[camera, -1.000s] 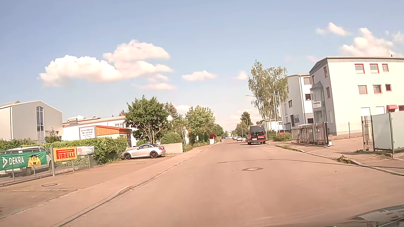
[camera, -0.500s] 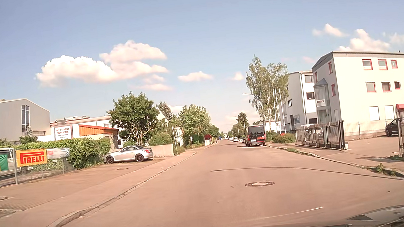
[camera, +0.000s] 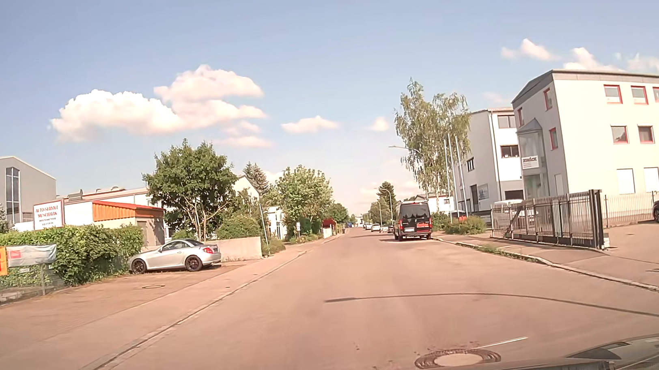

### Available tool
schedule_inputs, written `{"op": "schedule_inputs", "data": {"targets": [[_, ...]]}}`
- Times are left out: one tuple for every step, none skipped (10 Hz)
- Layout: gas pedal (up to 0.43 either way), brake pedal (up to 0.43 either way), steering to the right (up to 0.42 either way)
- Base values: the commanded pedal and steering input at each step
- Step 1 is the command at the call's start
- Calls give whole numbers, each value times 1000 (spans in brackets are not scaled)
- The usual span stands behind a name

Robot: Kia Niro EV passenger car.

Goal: Follow the waypoints while adhering to traffic rules and regulations

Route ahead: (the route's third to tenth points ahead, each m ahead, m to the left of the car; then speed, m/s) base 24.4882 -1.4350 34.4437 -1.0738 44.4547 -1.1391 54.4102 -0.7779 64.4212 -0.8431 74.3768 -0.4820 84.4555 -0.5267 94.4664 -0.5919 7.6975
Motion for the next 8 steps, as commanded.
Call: {"op": "schedule_inputs", "data": {"targets": [[197,12,21],[197,12,18],[197,18,14],[197,18,14],[209,12,13],[209,12,8],[209,18,3],[209,12,1]]}}
